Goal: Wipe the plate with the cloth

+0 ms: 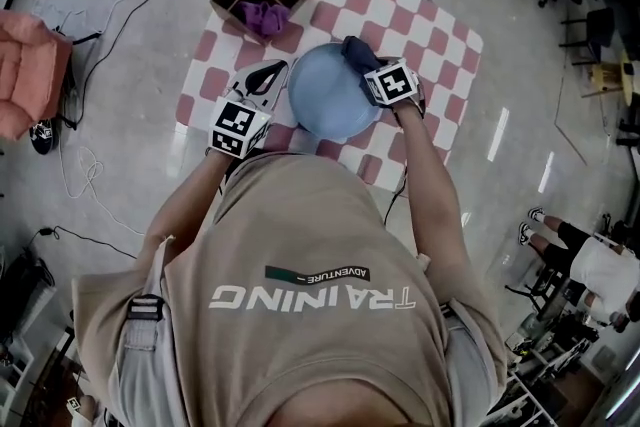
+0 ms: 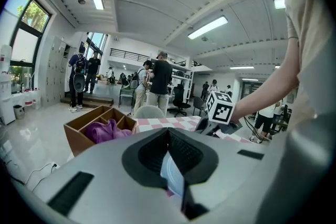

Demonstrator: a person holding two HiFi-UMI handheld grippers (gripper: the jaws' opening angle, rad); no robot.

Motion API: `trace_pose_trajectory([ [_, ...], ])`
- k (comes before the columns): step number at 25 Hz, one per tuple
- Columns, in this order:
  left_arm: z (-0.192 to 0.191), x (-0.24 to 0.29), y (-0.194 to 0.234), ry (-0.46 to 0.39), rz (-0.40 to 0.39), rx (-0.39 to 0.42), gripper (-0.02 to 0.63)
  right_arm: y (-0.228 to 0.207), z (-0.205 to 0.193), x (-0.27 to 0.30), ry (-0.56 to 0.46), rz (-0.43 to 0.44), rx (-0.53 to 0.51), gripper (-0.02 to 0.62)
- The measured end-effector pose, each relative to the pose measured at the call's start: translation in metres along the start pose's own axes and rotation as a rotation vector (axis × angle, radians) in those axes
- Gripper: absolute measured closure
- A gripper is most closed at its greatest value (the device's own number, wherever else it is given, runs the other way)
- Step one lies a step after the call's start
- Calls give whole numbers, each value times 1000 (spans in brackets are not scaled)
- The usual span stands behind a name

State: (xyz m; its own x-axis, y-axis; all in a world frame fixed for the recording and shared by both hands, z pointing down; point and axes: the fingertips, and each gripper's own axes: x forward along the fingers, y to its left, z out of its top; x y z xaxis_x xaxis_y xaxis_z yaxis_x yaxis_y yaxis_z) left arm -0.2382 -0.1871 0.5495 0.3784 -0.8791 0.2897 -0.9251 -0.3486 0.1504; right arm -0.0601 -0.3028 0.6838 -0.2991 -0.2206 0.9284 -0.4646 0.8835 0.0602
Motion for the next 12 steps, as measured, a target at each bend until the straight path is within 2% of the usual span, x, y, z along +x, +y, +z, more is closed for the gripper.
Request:
trace_pose_trajectory([
  [6,10,7,-18,-13,-38,37,591,6,-55,-29,-43,3,126,460],
  [12,6,10,-35,-9,-65,33,591,65,-93,-44,-103,53,165,460],
])
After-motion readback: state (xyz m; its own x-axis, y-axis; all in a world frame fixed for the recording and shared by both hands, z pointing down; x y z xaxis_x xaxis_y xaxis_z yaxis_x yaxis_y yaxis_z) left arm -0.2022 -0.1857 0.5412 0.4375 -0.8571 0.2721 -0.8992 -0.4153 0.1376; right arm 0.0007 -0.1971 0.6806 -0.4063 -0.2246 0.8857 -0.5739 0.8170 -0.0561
